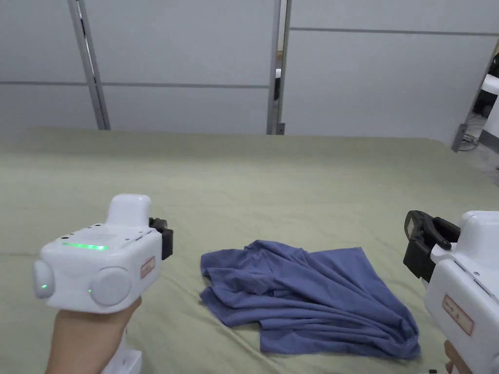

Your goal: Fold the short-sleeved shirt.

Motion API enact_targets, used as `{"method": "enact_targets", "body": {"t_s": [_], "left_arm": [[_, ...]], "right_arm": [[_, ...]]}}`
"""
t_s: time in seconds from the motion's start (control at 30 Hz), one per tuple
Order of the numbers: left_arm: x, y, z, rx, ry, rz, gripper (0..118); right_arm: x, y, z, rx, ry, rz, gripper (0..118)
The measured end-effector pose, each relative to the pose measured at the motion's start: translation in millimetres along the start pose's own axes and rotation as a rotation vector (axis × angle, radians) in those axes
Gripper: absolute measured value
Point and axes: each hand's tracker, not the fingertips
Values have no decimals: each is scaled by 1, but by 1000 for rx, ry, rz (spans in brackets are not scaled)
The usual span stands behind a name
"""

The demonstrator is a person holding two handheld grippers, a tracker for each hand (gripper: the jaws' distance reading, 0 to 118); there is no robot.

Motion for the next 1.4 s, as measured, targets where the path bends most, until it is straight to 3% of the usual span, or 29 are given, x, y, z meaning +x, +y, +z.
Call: {"method": "enact_targets", "body": {"t_s": [0.17,0.33,0.37,0.43,0.47,0.6,0.77,0.93,1.0,1.03,1.07,1.1,1.23,1.33,1.4], "left_arm": [[14,-37,-97,-271,-87,-6,0],[26,-71,-160,-474,-59,-22,0],[28,-75,-169,-503,-59,-26,17],[35,-82,-184,-534,-127,-74,116],[37,-85,-188,-581,-151,-103,118],[37,-86,-198,-500,-126,-90,118],[43,-94,-232,-555,-87,-161,118],[46,-102,-223,-507,-71,-110,115],[44,-100,-217,-514,-85,-83,99],[43,-97,-210,-495,-84,-69,83],[43,-94,-206,-489,-100,-49,35],[42,-93,-202,-519,-163,-6,3],[46,-94,-191,-464,-127,-58,3],[26,-87,-173,-414,-193,141,3],[17,-82,-164,-412,-191,104,3]], "right_arm": [[6,-2,-11,-12,3,-5,3],[13,-7,-29,-41,0,-6,3],[15,-10,-33,-49,2,-8,3],[16,-14,-40,-67,1,-10,3],[17,-16,-44,-78,2,-12,3],[19,-27,-59,-120,6,-35,3],[17,-39,-70,-156,9,-40,3],[16,-39,-74,-159,11,-39,3],[17,-39,-76,-160,10,-41,3],[16,-39,-77,-163,14,-43,3],[16,-40,-77,-164,15,-42,3],[16,-42,-78,-168,16,-41,3],[17,-47,-82,-186,22,-51,3],[22,-50,-87,-200,23,-59,3],[31,-48,-100,-219,18,-53,3]]}}
